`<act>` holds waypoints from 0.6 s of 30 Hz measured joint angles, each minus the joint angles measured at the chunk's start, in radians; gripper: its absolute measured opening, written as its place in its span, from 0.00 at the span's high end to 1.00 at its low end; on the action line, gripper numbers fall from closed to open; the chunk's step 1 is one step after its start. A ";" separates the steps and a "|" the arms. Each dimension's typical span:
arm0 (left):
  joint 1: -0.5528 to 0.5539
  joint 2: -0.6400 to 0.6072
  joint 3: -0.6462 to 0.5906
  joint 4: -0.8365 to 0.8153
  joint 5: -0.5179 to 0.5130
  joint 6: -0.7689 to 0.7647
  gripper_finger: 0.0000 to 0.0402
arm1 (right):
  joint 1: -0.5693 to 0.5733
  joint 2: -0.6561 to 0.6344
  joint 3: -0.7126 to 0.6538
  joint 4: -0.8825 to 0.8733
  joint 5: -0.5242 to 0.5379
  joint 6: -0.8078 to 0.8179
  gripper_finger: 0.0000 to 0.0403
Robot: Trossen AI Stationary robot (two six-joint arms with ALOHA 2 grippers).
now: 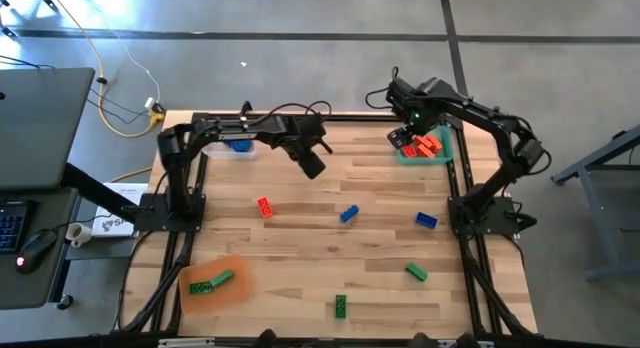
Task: Sort & place blocks by color
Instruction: Put the green game piece into the orange bin
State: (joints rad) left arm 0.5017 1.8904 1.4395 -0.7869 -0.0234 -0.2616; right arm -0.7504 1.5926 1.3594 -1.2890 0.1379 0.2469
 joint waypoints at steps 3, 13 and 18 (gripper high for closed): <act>-0.023 -0.061 0.000 -0.071 -0.010 0.016 0.74 | 0.042 -0.031 0.000 0.011 0.000 0.024 0.42; -0.132 -0.293 0.000 -0.271 -0.015 -0.014 0.74 | 0.155 -0.056 0.000 0.047 -0.034 0.045 0.42; -0.228 -0.390 0.000 -0.380 -0.049 -0.108 0.74 | 0.199 -0.055 0.000 0.084 -0.044 0.067 0.42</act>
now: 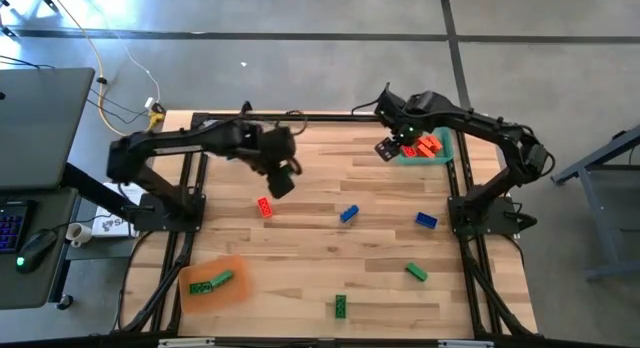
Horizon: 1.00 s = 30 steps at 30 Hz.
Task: Sort & place blocks by color
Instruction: Put the green game piece into the orange bin
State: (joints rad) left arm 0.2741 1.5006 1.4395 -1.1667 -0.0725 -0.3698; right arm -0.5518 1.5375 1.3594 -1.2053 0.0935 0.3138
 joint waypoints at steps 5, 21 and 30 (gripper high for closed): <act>-0.134 -0.068 0.000 -0.139 -0.044 -0.118 0.74 | 0.030 0.000 0.000 0.003 -0.022 0.000 0.42; -0.582 -0.167 0.000 -0.307 -0.015 -0.421 0.74 | 0.097 0.001 0.000 0.027 -0.039 0.080 0.42; -0.886 -0.167 -0.001 -0.310 -0.033 -0.688 0.74 | 0.141 0.001 0.000 0.043 -0.053 0.214 0.42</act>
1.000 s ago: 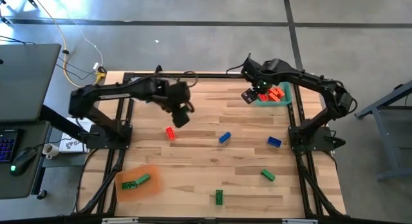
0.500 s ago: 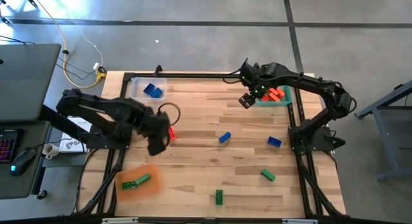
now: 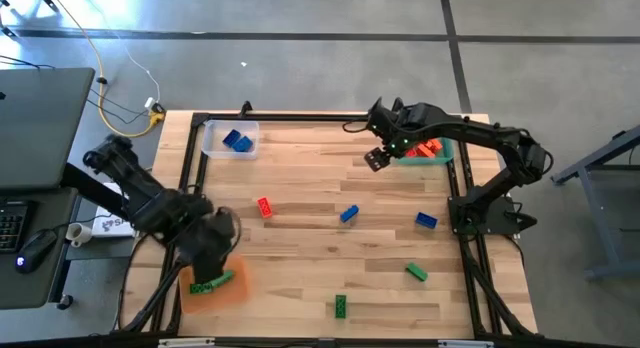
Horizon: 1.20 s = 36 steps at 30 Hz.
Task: Sort & place blocks by color
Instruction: Put the green game piece into the orange bin
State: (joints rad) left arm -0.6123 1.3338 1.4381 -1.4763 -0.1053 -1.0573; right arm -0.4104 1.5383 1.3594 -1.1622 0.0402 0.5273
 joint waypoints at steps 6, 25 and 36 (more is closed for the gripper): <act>-0.203 0.000 -0.108 0.099 -0.041 -0.184 0.74 | 0.062 0.000 0.000 0.000 -0.014 0.089 0.42; -0.353 0.001 -0.526 0.603 -0.104 -0.346 0.74 | 0.263 0.000 0.000 0.010 0.020 0.233 0.42; -0.351 0.001 -0.671 0.848 -0.096 -0.370 0.63 | 0.313 0.000 0.000 0.011 0.038 0.233 0.42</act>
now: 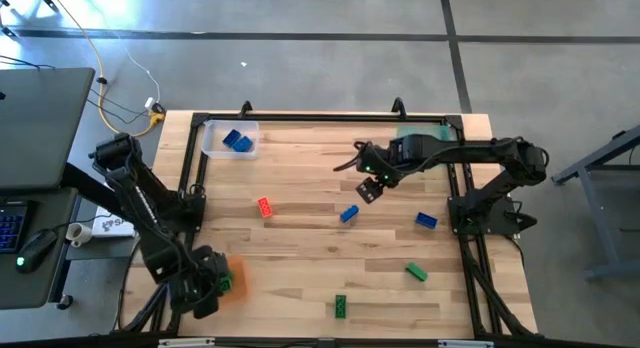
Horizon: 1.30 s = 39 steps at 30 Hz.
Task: Sort & place blocks by color
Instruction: Put the green game piece into the orange bin, then put the left blue game piece into the transparent bin
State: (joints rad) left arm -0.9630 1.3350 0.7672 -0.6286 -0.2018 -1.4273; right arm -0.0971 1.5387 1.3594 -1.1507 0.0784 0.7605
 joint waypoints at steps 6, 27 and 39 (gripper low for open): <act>0.003 0.000 -0.002 0.010 0.003 -0.039 0.58 | 0.002 0.000 0.000 0.000 0.001 -0.002 0.42; 0.074 -0.036 0.055 0.015 -0.033 0.058 0.40 | 0.008 0.000 0.000 0.109 -0.097 -0.448 0.42; 0.253 -0.227 0.055 -0.074 -0.361 0.121 0.41 | 0.087 0.046 0.001 0.127 -0.070 -0.899 0.42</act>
State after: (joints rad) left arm -0.7103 1.1084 0.8223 -0.7027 -0.5629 -1.3061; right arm -0.0097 1.5850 1.3602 -1.0239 0.0080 -0.1388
